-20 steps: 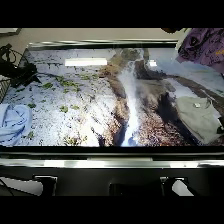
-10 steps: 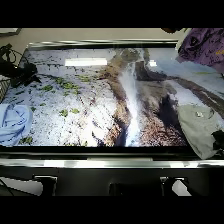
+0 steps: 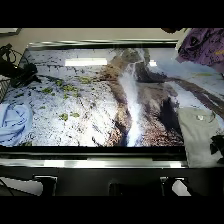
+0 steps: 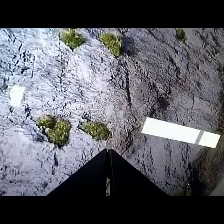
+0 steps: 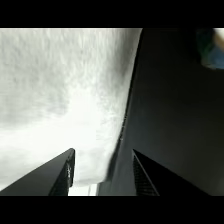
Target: Fold the clothes and pants, and hang the long-sleeved shirts on hangers.
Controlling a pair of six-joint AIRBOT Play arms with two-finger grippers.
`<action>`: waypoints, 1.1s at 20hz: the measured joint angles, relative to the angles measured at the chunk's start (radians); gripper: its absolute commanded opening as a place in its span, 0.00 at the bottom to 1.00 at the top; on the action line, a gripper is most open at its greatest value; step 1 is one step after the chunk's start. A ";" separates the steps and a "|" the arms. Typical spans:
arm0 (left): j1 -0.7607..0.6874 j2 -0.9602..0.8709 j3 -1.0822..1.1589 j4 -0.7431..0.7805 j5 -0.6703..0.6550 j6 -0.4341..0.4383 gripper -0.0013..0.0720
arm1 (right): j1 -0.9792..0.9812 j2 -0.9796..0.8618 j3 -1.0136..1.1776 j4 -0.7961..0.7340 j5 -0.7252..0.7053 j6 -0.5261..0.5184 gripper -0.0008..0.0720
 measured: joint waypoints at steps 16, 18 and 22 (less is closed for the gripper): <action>-0.082 0.108 -0.121 0.039 0.071 0.154 0.05 | 0.750 -0.261 0.438 0.565 -0.589 -0.586 0.06; -0.111 0.200 -0.270 0.069 0.147 0.167 0.05 | 0.895 -0.309 0.440 0.542 -0.584 -0.626 0.06; -0.146 0.387 -0.571 0.108 0.313 0.179 0.05 | 1.094 -0.364 0.442 0.490 -0.578 -0.661 0.06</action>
